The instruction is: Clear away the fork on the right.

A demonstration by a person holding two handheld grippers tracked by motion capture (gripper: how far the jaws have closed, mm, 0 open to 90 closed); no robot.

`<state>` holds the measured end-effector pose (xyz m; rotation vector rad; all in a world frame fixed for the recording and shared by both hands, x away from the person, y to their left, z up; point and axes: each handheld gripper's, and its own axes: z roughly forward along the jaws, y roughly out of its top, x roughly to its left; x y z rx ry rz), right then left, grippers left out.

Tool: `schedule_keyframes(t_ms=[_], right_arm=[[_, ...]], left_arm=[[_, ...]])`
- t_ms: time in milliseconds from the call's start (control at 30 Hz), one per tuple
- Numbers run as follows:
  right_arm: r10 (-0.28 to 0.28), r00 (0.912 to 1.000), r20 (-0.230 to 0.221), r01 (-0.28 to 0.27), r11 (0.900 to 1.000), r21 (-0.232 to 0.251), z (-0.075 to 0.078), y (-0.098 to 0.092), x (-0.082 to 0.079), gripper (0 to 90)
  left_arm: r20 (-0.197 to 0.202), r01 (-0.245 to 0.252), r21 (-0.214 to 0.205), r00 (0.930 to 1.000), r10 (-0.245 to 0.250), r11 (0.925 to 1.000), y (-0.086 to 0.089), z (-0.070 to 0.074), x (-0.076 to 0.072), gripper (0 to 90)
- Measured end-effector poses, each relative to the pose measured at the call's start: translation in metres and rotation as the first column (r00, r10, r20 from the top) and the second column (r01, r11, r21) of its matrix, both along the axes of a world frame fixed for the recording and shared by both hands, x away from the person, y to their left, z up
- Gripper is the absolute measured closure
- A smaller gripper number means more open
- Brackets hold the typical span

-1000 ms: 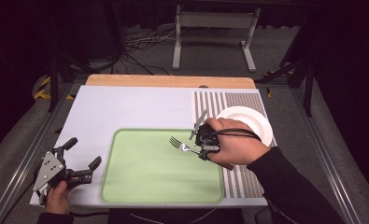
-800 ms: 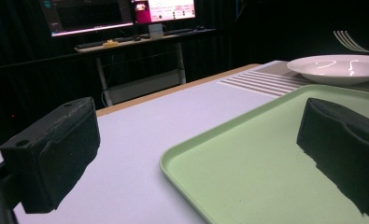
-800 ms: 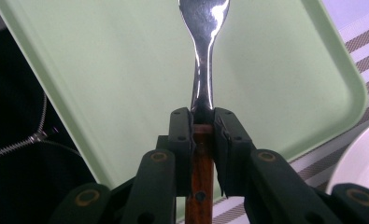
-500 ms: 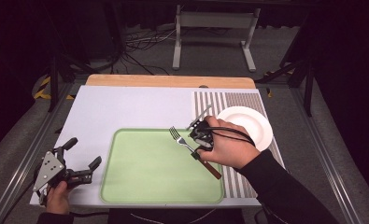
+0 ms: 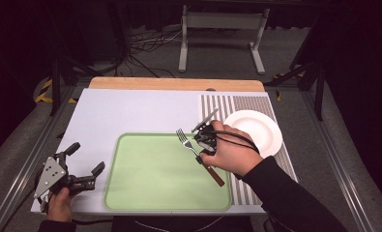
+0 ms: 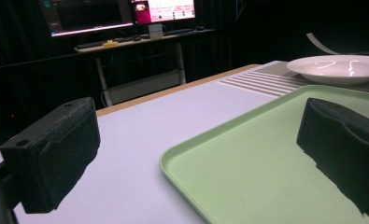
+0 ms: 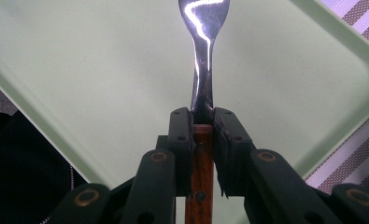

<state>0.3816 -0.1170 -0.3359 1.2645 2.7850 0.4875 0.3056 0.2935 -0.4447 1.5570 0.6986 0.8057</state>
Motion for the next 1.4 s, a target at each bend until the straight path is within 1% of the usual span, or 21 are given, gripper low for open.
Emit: schedule_keyframes(t_ms=[100, 200, 233, 300, 333, 533, 633, 767, 867, 967, 1067, 1133, 1267, 1400], right_arm=[[-0.011, 0.9999, 0.004, 0.011, 0.9999, -0.005, -0.005, 0.000, 0.002, 77.9], [-0.023, 0.9997, -0.004, 0.023, 0.9997, -0.008, -0.012, -0.001, 0.006, 77.9], [-0.023, 0.9997, -0.004, 0.023, 0.9997, -0.008, -0.012, -0.001, 0.006, 77.9], [-0.041, 0.9991, -0.009, 0.041, 0.9991, -0.012, -0.018, -0.001, 0.009, 77.9], [-0.041, 0.9991, -0.009, 0.041, 0.9991, -0.013, -0.020, -0.001, 0.009, 77.9], [-0.052, 0.9981, -0.033, 0.051, 0.9981, -0.035, -0.038, 0.000, 0.013, 77.7], [-0.060, 0.9972, -0.044, 0.059, 0.9975, -0.039, -0.044, 0.001, 0.014, 77.8], [-0.083, 0.9945, -0.064, 0.079, 0.9950, -0.061, -0.052, 0.001, 0.016, 77.7], [-0.104, 0.9915, -0.078, 0.098, 0.9925, -0.073, -0.057, 0.001, 0.016, 77.7], [-0.113, 0.9900, -0.084, 0.106, 0.9909, -0.083, -0.059, 0.001, 0.017, 77.7], [-0.125, 0.9871, -0.100, 0.116, 0.9887, -0.095, -0.063, 0.000, 0.017, 77.7], [-0.132, 0.9862, -0.099, 0.122, 0.9875, -0.099, -0.065, 0.000, 0.017, 77.7], [-0.156, 0.9815, -0.110, 0.144, 0.9832, -0.112, -0.069, 0.000, 0.017, 77.7], [-0.165, 0.9790, -0.119, 0.151, 0.9814, -0.118, -0.070, 0.000, 0.018, 77.6]], left_arm=[[-0.001, 0.002, 0.002, 1.0000, -0.002, 1.0000, 0.000, 0.000, 0.000, 0.0], [-0.001, 0.001, 0.000, 1.0000, -0.001, 1.0000, 0.000, 0.000, 0.000, 0.0], [-0.001, 0.001, 0.000, 1.0000, -0.001, 1.0000, 0.000, 0.000, 0.000, 0.0], [-0.001, 0.001, 0.000, 1.0000, -0.001, 1.0000, 0.000, 0.000, 0.000, 0.0], [-0.001, 0.001, 0.000, 1.0000, -0.001, 1.0000, 0.000, 0.000, 0.000, 0.0], [-0.002, -0.002, -0.002, 1.0000, 0.002, 1.0000, 0.000, 0.000, 0.000, 0.0], [-0.001, -0.002, -0.002, 1.0000, 0.002, 1.0000, 0.000, 0.000, 0.000, 0.0], [0.000, -0.002, -0.001, 1.0000, 0.002, 1.0000, 0.001, 0.000, 0.000, 0.0], [-0.001, -0.002, -0.004, 1.0000, 0.002, 1.0000, 0.001, 0.000, 0.000, 0.0], [0.000, -0.003, -0.001, 1.0000, 0.003, 1.0000, 0.001, 0.000, 0.000, 0.0], [0.000, -0.002, -0.001, 1.0000, 0.002, 1.0000, 0.001, 0.000, 0.000, 0.0], [-0.001, -0.003, -0.003, 1.0000, 0.003, 1.0000, 0.001, 0.000, 0.000, 0.0], [0.000, -0.002, 0.000, 1.0000, 0.002, 1.0000, 0.001, 0.000, 0.000, 0.0], [-0.001, -0.002, -0.002, 1.0000, 0.002, 1.0000, 0.001, 0.000, 0.000, 0.0]])
